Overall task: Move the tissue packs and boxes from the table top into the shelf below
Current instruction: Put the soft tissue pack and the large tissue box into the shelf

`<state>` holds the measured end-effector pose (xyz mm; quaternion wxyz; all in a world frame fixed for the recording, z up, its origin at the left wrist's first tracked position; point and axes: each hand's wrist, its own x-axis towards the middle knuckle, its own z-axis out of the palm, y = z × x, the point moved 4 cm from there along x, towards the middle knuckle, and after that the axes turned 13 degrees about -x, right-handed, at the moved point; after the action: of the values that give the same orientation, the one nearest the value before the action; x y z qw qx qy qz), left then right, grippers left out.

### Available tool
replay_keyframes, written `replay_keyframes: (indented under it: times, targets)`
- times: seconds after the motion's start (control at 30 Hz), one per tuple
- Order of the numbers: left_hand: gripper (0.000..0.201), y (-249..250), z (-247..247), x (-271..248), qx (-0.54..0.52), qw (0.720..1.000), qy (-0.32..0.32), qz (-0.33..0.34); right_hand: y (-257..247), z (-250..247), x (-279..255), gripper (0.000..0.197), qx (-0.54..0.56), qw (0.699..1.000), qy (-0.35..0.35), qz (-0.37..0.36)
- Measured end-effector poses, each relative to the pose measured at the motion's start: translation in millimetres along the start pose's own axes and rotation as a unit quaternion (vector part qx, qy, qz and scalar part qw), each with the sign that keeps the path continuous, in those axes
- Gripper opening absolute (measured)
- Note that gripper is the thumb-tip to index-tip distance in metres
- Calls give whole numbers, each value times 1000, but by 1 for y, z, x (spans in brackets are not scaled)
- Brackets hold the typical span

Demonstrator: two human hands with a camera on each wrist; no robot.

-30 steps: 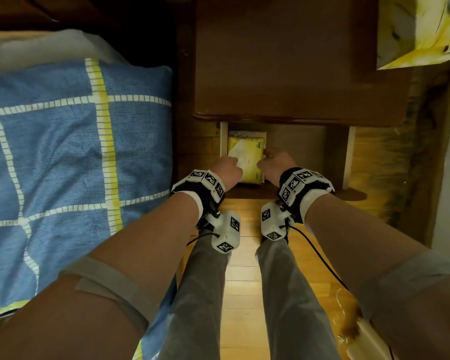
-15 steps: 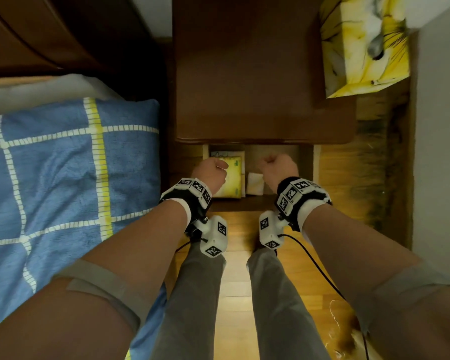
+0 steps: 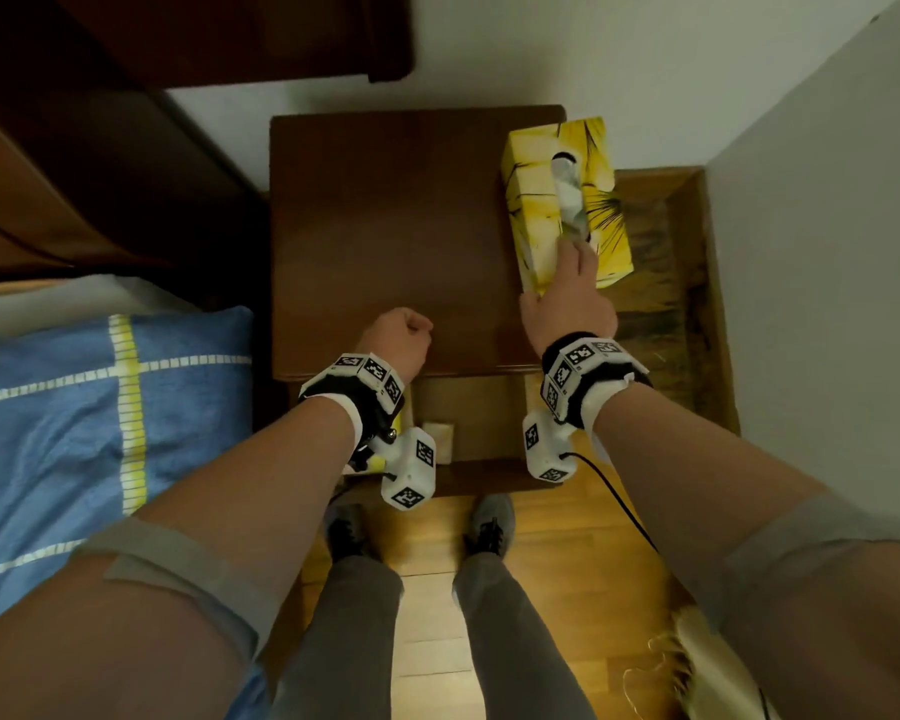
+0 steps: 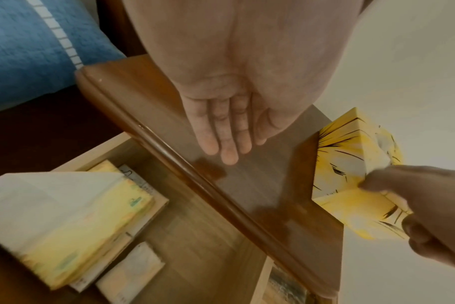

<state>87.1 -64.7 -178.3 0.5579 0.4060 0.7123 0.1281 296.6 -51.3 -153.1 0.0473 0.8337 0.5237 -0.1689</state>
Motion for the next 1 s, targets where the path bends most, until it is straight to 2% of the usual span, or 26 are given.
replay_keyframes:
  times: [0.13, 0.2, 0.27, 0.33, 0.37, 0.4, 0.43, 0.47, 0.5, 0.53, 0.67, 0.8, 0.93, 1.0]
  targets:
    - [10, -6, 9, 1, -29, 999, 4, -28, 4, -1, -9, 40, 47, 999, 8, -24]
    - [23, -11, 14, 1, -39, 998, 5, -41, 12, 3, -19, 28, 62, 997, 28, -36]
    - [41, -13, 19, -1, -48, 998, -6, -41, 21, 13, -33, 33, 56, 993, 97, -41]
    - [49, -12, 28, -6, -61, 997, -29, -31, 33, 27, -42, 59, 49, 991, 120, 9]
    - [50, -11, 33, -8, -67, 996, -47, -22, 40, 34, -44, 73, 86, 991, 80, 63]
    - [46, -10, 40, -11, -70, 995, -69, -16, 46, 41, -46, 86, 150, 981, 10, 121]
    - [38, -9, 46, -14, -74, 993, -88, -11, 49, 50, -47, 93, 212, 960, -68, 170]
    - [25, -9, 51, -18, -74, 992, -102, -10, 50, 56, -49, 94, 250, 940, -128, 194]
    - [16, -11, 55, -22, -79, 991, -107, -14, 51, 57, -51, 93, 259, 932, -157, 197]
    - [17, -14, 56, -26, -87, 990, -107, -29, 53, 57, -56, 90, 262, 931, -164, 192]
    - [43, -38, 55, -40, -78, 983, -143, -86, 62, 66, -84, 86, 311, 918, -174, 172]
    - [60, -65, 41, -48, -4, 986, -156, -67, 61, 92, -133, 99, 363, 883, -229, 192]
    - [74, -84, 37, -58, 47, 979, -183, -72, 65, 111, -177, 100, 335, 891, -227, 206]
    - [80, -90, 38, -66, 93, 974, -200, -54, 68, 110, -192, 107, 321, 891, -240, 215]
